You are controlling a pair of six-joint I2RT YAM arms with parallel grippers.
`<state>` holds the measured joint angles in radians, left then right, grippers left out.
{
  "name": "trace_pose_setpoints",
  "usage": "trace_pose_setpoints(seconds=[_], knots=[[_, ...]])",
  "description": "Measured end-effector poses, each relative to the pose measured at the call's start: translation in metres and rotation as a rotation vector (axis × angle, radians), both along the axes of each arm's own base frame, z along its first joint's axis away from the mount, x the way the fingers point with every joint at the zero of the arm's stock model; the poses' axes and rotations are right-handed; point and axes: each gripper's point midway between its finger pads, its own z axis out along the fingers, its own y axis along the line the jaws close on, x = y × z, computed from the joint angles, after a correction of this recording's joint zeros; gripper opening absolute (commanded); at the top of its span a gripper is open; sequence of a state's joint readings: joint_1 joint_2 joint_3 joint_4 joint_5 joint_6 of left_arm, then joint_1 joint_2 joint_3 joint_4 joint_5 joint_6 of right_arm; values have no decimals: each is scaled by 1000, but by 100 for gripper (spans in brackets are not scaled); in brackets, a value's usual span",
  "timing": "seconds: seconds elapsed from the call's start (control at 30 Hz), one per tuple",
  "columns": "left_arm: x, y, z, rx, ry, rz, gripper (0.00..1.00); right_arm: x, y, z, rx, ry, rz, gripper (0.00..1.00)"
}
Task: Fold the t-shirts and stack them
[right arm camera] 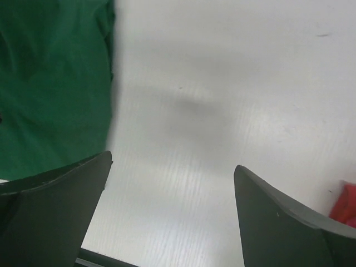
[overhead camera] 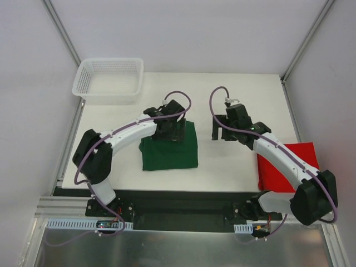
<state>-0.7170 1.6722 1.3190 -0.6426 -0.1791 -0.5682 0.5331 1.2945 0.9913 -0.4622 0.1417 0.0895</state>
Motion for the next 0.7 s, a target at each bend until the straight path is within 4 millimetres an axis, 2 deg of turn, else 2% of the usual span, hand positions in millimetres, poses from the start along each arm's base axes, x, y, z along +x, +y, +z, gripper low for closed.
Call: trace_pose_setpoints(seconds=[0.13,0.23,0.33,0.43,0.53,0.7], knots=[[-3,-10,-29,33,71,-2,99,-3,-36,5,-3,-15,-104,96],[-3,-9,-37,47,86,9,99,-13,-52,8,-18,-16,-144,96],[-4,-8,-44,44,89,20,99,-23,-63,20,-17,-40,-163,96],[-8,-3,-62,56,115,37,99,-28,-72,30,-5,-66,-188,96],[-16,6,-86,74,149,58,99,-33,-80,31,-7,-62,-208,96],[-13,7,-85,40,115,70,99,-37,-82,28,-8,-39,-210,96]])
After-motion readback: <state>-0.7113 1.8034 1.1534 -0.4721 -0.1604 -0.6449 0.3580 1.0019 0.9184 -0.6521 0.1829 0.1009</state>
